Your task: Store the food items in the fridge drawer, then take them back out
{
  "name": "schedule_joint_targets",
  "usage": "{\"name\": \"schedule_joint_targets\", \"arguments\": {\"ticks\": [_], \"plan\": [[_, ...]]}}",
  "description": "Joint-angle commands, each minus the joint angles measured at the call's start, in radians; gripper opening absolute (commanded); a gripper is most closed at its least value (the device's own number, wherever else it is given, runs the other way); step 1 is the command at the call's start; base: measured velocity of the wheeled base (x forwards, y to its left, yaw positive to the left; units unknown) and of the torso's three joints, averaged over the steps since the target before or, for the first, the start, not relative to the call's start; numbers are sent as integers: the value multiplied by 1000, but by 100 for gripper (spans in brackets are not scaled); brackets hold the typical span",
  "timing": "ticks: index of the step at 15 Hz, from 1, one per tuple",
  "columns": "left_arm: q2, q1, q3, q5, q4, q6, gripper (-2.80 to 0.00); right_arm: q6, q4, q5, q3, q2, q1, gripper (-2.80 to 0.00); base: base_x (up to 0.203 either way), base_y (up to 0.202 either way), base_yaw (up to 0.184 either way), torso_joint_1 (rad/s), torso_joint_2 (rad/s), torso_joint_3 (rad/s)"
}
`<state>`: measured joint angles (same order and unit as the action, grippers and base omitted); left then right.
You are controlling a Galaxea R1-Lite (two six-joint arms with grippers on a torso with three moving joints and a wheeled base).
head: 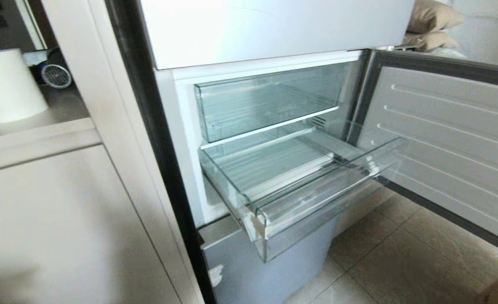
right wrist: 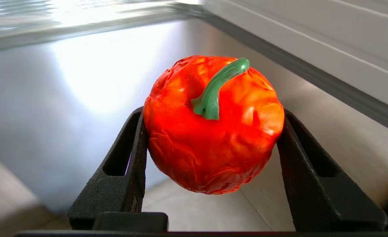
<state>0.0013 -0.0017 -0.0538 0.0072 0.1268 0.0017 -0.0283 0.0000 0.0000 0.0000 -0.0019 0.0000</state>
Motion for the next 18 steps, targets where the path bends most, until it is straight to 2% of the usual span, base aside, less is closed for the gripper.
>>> {"name": "schedule_joint_targets", "arguments": {"ticks": [1, 7, 9, 13, 15, 17, 18], "plan": [[0, 0, 0, 0, 1, 0, -280, 1, 0, 0, 2, 2, 0, -280, 1, 11, -178, 6, 6, 6], [0, 0, 0, 0, 1, 0, -280, -12, 0, 6, 0, 2, 1, -280, 0, 6, -173, 2, 3, 1], [0, 0, 0, 0, 1, 0, -280, 16, -2, 0, 0, 2, 0, -280, 0, 4, -156, 0, 1, 4], [0, 0, 0, 0, 1, 0, -280, 24, -3, -4, -7, 29, -1, -280, 0, 3, -41, 0, 1, 1], [0, 0, 0, 0, 1, 0, -280, 91, -4, -29, -83, 163, -7, -280, 0, 0, 0, 0, 0, 0], [0, 0, 0, 0, 1, 0, -280, 226, -4, -53, -188, 366, -42, -280, 0, 0, 0, 0, 0, 0], [0, 0, 0, 0, 1, 0, -280, 285, -5, -60, -239, 487, -89, -280, 0, 0, 0, 0, 0, 0]]}}
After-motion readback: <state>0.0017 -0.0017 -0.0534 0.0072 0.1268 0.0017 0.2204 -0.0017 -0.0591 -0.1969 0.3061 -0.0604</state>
